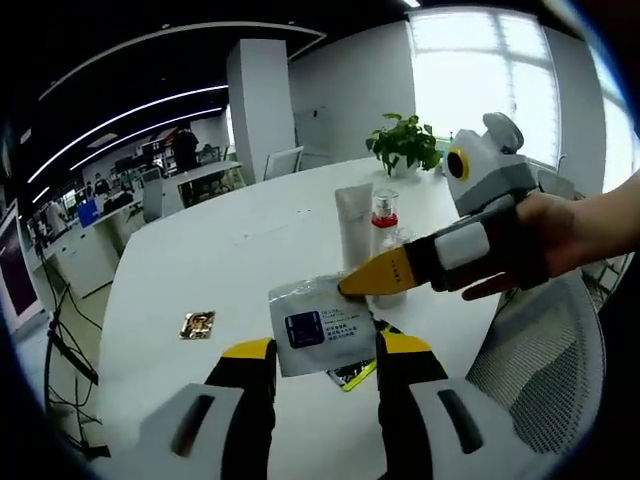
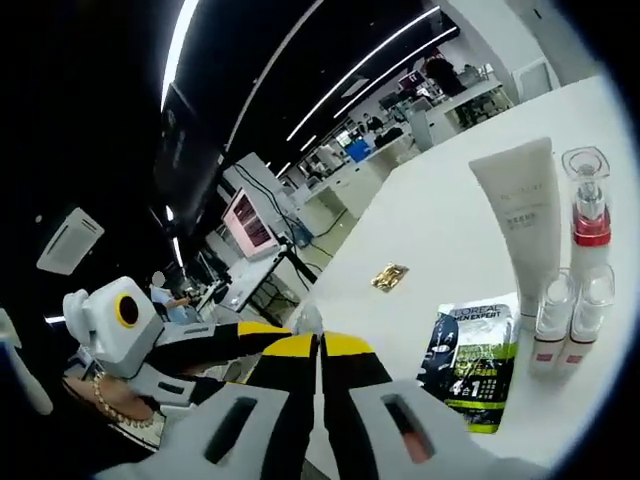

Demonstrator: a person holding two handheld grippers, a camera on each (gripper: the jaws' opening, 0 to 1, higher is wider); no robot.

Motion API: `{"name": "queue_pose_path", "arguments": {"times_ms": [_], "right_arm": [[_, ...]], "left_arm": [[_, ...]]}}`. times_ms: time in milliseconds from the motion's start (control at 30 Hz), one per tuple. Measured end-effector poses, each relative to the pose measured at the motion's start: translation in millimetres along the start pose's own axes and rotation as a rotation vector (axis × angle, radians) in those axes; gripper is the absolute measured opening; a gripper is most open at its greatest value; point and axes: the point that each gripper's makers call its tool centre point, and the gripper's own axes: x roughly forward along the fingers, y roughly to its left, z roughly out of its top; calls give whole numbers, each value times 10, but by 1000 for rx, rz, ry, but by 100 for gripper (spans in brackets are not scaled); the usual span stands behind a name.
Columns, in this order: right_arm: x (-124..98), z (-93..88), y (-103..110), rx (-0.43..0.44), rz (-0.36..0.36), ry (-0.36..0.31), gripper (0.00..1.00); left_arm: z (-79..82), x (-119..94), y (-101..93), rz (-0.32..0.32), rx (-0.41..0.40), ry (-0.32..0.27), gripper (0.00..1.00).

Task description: Arrange the skincare products in the storage area until every visible bottle or jar stands upright without overlapping.

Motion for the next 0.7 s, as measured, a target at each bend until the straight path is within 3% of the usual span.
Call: {"name": "queue_pose_path", "arguments": {"times_ms": [233,400,467,500,633,700], "right_arm": [[-21,-59,-15,37,-3,19,1],[-29,-58,-101,47,-10,26,1],[-30,-62,-73,52,0,29,1],[-33,-63,-76,49,2,32,1],[-29,-66,-76,66,11,29,1],[-13,-50,-101,78,16,28,1]], "left_arm": [[-75,25,-50,-49,-39,19,37],[-135,33,-43,-137,-204,6,45],[-151,33,-32,-199,-271,-10,45],[-157,29,-18,-223,-300,-15,43],[-70,4,41,-333,-545,-105,35],[-168,12,130,-332,-558,-96,29]]}}
